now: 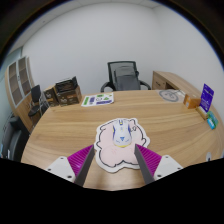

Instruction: Arrange mouse

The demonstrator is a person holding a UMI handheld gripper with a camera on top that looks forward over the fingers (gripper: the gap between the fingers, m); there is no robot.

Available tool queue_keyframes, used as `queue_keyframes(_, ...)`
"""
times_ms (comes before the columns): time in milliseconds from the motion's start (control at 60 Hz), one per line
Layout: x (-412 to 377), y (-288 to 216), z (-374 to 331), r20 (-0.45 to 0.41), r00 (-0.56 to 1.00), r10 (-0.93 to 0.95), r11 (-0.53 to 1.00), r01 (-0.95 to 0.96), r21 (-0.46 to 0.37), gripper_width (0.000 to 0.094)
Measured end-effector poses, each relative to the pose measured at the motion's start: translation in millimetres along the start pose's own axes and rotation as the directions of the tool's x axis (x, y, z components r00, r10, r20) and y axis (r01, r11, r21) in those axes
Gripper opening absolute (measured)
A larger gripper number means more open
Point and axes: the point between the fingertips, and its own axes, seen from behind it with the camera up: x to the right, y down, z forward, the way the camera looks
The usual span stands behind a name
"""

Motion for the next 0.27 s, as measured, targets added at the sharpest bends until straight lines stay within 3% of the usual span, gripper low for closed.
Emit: queue_keyframes(267, -38, 46, -117, -0.07, 0.995, 0.068, 0.998, -0.067, 0.017, 0.0829)
